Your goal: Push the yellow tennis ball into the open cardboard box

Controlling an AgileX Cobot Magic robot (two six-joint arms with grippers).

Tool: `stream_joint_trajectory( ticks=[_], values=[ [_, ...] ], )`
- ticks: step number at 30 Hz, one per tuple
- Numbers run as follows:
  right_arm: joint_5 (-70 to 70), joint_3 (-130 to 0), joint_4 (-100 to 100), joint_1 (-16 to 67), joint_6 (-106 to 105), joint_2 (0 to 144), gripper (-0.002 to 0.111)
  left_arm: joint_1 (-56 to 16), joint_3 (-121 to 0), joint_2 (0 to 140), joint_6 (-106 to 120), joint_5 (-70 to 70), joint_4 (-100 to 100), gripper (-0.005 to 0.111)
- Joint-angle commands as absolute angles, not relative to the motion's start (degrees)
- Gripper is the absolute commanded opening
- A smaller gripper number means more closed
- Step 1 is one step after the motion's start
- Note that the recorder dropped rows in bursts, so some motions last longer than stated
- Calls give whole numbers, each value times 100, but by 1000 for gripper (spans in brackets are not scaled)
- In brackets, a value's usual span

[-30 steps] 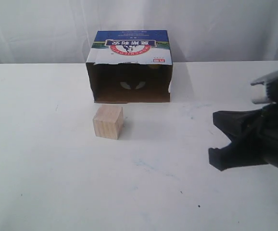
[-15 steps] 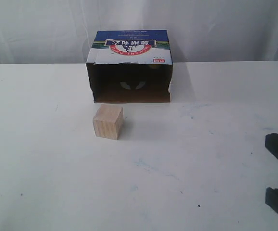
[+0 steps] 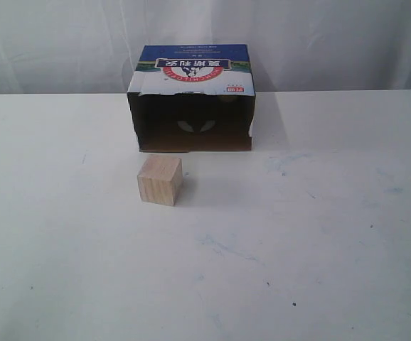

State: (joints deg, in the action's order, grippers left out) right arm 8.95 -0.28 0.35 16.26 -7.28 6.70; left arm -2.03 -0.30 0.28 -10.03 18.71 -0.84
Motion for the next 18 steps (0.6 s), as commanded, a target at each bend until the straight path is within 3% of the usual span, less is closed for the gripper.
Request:
stream_joint_trajectory(
  ticks=[1, 18],
  values=[
    [1333, 0, 0, 1586, -772, 322, 0, -238, 0, 0, -983, 2064, -104, 0],
    [1919, 0, 0, 1586, -772, 47, 0, -238, 0, 0, -983, 2064, -104, 0]
  ],
)
